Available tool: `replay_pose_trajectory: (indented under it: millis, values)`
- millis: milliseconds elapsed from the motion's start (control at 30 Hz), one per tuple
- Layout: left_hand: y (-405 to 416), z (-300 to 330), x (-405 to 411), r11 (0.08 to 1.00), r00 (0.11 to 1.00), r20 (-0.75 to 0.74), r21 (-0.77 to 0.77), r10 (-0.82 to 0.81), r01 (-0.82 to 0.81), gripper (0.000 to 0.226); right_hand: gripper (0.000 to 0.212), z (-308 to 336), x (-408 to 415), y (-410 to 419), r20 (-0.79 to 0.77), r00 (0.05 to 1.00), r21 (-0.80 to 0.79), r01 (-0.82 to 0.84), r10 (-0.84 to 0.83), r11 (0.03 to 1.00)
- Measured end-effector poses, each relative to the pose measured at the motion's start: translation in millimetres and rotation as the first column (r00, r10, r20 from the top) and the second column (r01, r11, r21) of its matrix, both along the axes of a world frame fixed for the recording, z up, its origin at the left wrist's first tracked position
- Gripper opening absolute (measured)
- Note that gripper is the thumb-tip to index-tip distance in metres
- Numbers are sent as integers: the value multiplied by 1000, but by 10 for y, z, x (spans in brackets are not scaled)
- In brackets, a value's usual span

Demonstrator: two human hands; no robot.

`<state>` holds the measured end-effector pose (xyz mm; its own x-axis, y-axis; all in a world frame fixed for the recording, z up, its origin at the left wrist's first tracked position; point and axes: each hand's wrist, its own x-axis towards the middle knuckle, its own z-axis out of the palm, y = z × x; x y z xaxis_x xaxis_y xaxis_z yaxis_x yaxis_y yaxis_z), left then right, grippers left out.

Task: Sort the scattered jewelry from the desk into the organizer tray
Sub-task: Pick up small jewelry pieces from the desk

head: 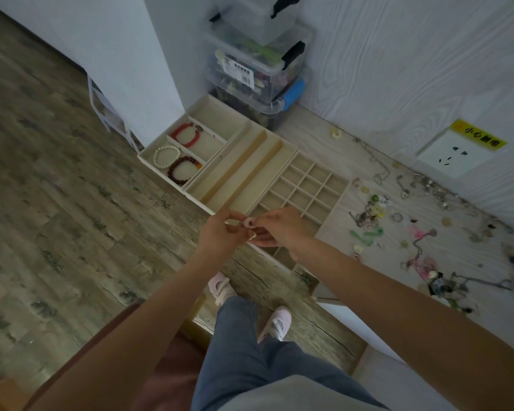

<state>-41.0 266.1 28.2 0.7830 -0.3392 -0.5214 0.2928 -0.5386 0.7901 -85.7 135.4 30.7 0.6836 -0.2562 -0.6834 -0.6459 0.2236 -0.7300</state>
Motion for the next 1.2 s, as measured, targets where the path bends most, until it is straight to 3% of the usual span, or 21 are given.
replay_pose_trajectory:
  millis: [233, 367, 467, 567, 733, 900, 1000, 1067, 1200]
  values:
    - [47, -8, -10, 997, 996, 57, -44, -65, 68, 30, 9, 17, 0, -66, 8, 992, -55, -126, 127, 990]
    - [51, 25, 13, 993, 993, 42, -55, -107, 109, 33, 32, 44, 54, -103, 27, 982, 12, -186, 185, 983]
    - [67, 40, 22, 991, 992, 54, -55, -118, 121, 31, 23, 83, 66, -142, 8, 971, -11, -240, 240, 971]
    - [65, 32, 11, 993, 992, 61, -40, -110, 113, 30, 21, 84, 64, -157, 10, 972, -53, -234, 235, 971]
    - [51, 27, 8, 997, 996, 54, -31, -75, 76, 31, 29, 25, 82, -154, 36, 978, 23, -208, 207, 978]
    - [59, 22, 15, 1000, 999, 39, -17, -19, 20, 19, 16, 72, 65, -155, 65, 983, 70, -174, 170, 982]
    - [81, 7, 8, 1000, 1000, 29, -23, 4, -3, 16, 5, 54, 78, -155, 31, 983, -81, -180, 183, 980]
    - [83, -6, -6, 999, 1000, 13, -42, 20, -20, 14, 9, 0, 104, -142, 33, 973, -207, -217, 229, 954]
    - [39, -23, -44, 997, 997, 27, -16, 72, -72, 11, 14, -74, 140, -81, 78, 968, -230, -214, 237, 950]
